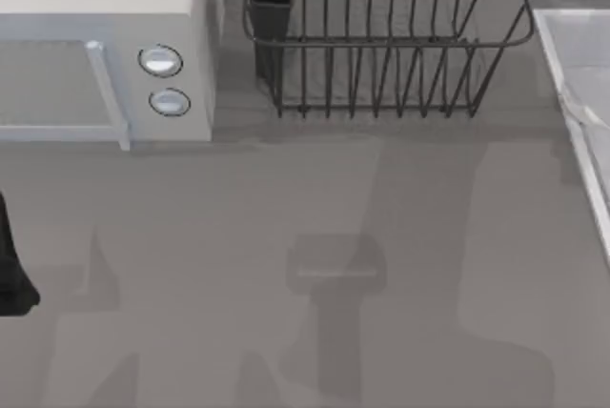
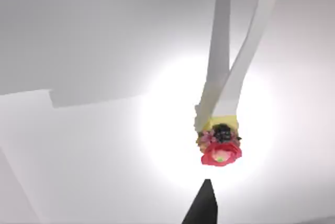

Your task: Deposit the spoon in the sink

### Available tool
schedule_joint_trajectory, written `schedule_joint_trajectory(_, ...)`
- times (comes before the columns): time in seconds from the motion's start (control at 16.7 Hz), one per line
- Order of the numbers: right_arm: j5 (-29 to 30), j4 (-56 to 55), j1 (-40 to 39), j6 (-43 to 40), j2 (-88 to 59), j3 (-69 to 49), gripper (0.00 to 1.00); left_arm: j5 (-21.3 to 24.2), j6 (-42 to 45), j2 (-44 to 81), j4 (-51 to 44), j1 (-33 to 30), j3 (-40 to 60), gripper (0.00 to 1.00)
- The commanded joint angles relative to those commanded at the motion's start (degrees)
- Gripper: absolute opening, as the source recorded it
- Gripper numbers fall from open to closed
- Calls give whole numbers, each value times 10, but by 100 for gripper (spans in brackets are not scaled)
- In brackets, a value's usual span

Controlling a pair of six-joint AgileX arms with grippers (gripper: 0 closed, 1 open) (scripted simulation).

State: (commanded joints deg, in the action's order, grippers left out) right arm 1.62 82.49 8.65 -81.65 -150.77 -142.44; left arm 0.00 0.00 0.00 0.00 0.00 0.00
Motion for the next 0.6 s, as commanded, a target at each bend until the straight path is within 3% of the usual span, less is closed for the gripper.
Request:
schedule_joint_trajectory(0.24,0,0,0,0,0,0,98,0,0,0,0,0,0,100)
schedule_joint_trajectory(0.6,0,0,0,0,0,0,100,0,0,0,0,0,0,100)
